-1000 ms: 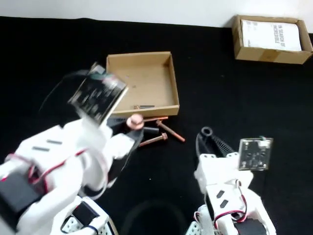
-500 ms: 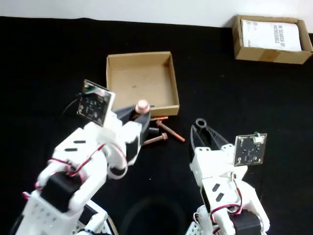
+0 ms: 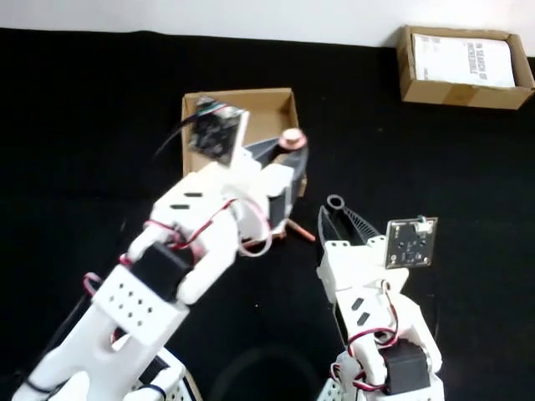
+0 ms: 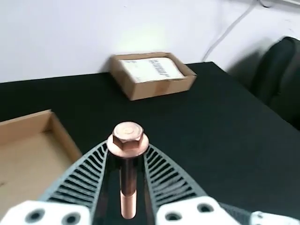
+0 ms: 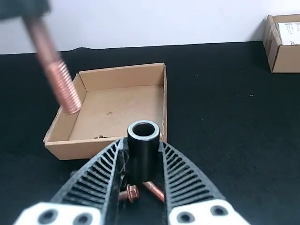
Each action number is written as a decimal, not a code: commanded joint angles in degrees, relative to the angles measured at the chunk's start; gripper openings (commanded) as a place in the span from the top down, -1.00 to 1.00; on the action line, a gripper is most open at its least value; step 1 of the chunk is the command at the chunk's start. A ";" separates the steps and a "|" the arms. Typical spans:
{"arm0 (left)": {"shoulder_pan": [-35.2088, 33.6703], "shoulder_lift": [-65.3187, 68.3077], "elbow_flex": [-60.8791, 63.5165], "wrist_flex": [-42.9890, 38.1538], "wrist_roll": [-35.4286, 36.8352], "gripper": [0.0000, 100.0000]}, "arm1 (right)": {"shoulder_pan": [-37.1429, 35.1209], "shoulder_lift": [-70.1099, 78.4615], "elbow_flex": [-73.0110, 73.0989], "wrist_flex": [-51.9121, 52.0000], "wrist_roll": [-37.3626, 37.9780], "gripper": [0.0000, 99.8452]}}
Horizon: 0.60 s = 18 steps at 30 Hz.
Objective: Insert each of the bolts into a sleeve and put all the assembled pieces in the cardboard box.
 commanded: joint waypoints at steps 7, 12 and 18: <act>6.20 12.26 -15.08 3.60 0.35 0.98 | -0.13 -0.48 0.66 -2.68 0.00 0.99; 6.64 15.52 -15.69 3.60 0.35 0.98 | -0.13 -0.48 0.57 -2.68 0.00 0.99; 6.55 17.71 -15.34 3.60 0.35 0.98 | -0.13 -0.48 0.48 -2.68 3.96 0.99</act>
